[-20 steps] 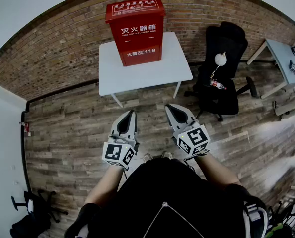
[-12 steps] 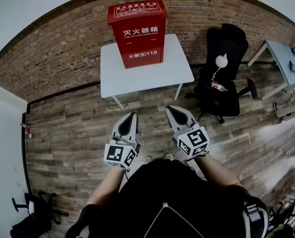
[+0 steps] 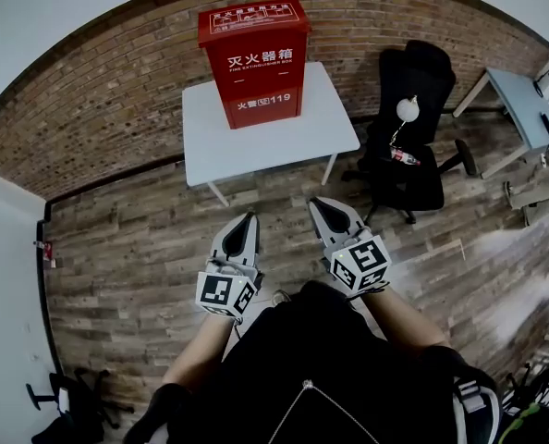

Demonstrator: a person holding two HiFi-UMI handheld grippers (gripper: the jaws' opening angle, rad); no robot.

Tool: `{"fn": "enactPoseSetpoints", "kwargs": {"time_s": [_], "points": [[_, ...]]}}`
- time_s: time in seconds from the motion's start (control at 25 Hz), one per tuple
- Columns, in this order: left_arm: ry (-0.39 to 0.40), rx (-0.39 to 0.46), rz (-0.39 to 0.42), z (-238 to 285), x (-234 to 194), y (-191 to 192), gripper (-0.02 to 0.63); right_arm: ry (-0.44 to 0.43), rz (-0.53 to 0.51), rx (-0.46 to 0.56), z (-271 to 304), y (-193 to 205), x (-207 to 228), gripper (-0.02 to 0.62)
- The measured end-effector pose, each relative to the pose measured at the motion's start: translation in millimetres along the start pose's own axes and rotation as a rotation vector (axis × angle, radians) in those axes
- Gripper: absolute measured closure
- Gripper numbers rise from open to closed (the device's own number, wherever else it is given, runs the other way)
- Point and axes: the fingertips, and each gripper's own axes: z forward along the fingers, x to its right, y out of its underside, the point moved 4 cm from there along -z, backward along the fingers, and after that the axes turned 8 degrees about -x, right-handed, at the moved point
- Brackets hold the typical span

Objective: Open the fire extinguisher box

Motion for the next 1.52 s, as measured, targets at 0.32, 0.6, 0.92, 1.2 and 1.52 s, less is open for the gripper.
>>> {"fn": "enactPoseSetpoints", "kwargs": {"time_s": [0.32,0.6,0.92,1.2,1.52], "points": [[0.017,-0.008,-0.012,7.1,-18.7,3.8,0.555,0.053,-0.007,0.009,8.0,-4.7,8.7,0.575],[0.013,-0.014,-0.006,44.9,-38.2,-2.1,0.555,0.05,-0.017,0.019,37.6,-11.9,34.8,0.575],[-0.012,-0.021,0.011,108.4,-58.8,-16.9,0.555,0.032,-0.012,0.034,79.0,-32.9,94.9,0.575],[-0.035,-0.015,0.018,169.2,-73.8,-35.5,0.555,0.0,-0.021,0.05,117.1,-59.7,154.2,0.575],[-0.107,-0.02,0.025,217.2,-91.7,-43.4,0.555,-0.077,-0.018,0.031,165.9,-73.1,205.0,0.575]]}}
